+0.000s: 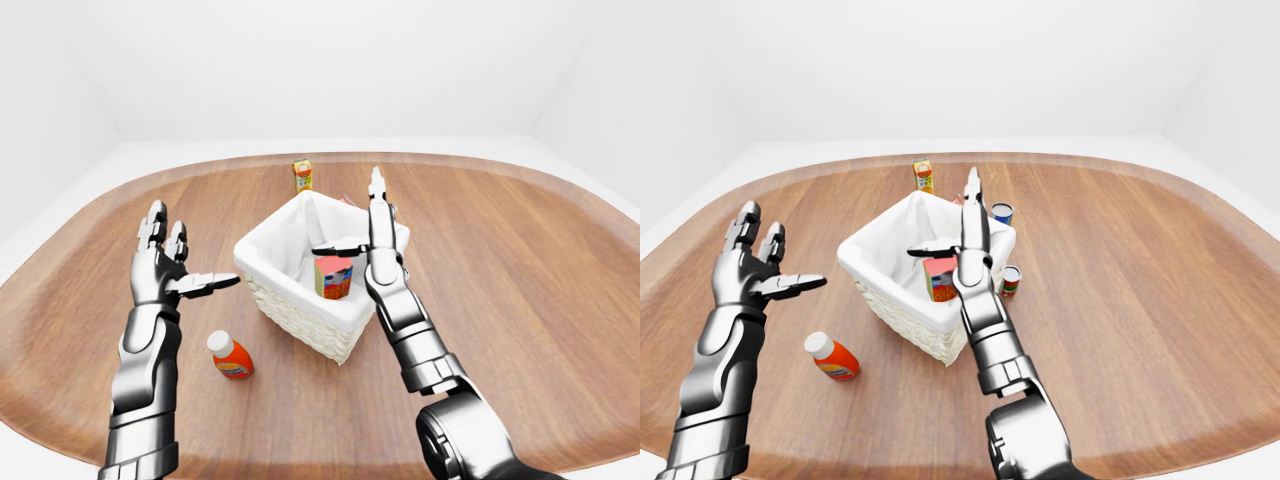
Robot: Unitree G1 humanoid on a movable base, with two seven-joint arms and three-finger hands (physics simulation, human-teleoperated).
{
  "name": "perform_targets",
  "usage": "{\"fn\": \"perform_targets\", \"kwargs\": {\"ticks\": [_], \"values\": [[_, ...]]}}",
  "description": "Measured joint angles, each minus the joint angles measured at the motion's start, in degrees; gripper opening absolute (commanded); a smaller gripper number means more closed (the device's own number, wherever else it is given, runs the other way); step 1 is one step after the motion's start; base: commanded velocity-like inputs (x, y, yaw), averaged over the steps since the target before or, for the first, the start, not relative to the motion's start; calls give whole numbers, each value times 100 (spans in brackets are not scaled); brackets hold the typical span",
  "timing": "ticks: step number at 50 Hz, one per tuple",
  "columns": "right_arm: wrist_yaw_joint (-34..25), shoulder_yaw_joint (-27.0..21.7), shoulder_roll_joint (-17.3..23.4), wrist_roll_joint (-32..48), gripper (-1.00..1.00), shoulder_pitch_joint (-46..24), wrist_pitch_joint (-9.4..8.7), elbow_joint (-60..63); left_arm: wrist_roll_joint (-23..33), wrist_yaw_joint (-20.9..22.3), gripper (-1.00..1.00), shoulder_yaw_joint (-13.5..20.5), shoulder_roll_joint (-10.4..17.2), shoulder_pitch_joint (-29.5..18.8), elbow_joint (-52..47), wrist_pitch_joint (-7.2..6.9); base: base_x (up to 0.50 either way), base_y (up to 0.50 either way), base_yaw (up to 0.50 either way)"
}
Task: Pick up the butter and put it in the basket.
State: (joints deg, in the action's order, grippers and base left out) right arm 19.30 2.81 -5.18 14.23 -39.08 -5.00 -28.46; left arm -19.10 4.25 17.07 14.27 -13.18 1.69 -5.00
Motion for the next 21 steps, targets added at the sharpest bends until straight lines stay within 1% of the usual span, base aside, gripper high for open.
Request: {"fn": "perform_targets", "kwargs": {"ticks": [10,21], "values": [[-397,-44,174,-46,100,657,0,1168,244,-3,100,-48,-177,241,-550,0,0,0,0],[-724,-153,369,-178,100,1265,0,2112,453,7,100,-82,-334,447,-1032,0,0,0,0]]}}
